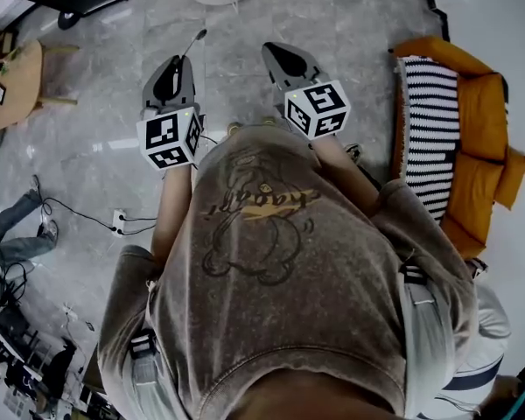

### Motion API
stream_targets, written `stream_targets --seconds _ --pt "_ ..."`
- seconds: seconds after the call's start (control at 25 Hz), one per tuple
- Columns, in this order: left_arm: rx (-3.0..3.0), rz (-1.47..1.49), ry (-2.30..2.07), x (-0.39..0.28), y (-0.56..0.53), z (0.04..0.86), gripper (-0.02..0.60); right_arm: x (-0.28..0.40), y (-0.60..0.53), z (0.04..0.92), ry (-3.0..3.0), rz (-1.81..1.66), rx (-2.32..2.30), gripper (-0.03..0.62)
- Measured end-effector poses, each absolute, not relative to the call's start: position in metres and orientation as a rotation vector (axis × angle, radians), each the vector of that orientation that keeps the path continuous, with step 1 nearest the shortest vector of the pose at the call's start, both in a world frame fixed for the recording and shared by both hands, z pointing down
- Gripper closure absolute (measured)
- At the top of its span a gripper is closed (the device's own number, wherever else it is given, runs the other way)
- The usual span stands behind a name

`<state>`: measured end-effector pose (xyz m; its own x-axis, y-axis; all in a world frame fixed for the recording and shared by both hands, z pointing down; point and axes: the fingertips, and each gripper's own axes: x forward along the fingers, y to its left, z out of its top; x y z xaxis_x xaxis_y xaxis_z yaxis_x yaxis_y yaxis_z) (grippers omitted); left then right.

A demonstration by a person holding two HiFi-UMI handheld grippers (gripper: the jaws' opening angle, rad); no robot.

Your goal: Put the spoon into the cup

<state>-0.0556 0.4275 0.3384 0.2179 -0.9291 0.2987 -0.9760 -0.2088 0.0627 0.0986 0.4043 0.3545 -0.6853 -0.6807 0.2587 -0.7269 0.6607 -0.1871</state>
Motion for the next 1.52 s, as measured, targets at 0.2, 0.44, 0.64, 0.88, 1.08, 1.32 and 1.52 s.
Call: stream_targets --seconds 0.2,0.44,0.64,0.88,1.08,1.32,1.52 --pt "2.288 0.299 -1.779 -0.062 0.428 0.344 0.528 0.098 0.411 0.360 -2.701 0.408 1.203 0.576" --pt "2.292 0.300 -1.772 -0.078 0.424 0.346 0.528 0.087 0.411 0.364 -2.692 0.424 1.231 0.576" --pt "2.293 0.291 -1.766 -0.080 0.407 0.351 0.528 0.084 0.397 0.370 -2.688 0.427 1.237 0.576" --pt "2.305 0.286 -1.754 -0.079 0.381 0.357 0.528 0.083 0.369 0.376 -2.681 0.429 1.244 0.576" --pt "2.311 0.273 -1.735 -0.079 0.353 0.360 0.528 0.080 0.342 0.379 -2.676 0.434 1.246 0.576" --pt "2.317 0.268 -1.720 -0.078 0.311 0.362 0.528 0.078 0.300 0.381 -2.670 0.436 1.243 0.576" --pt "2.316 0.268 -1.716 -0.077 0.279 0.362 0.528 0.076 0.267 0.381 -2.676 0.435 1.235 0.576"
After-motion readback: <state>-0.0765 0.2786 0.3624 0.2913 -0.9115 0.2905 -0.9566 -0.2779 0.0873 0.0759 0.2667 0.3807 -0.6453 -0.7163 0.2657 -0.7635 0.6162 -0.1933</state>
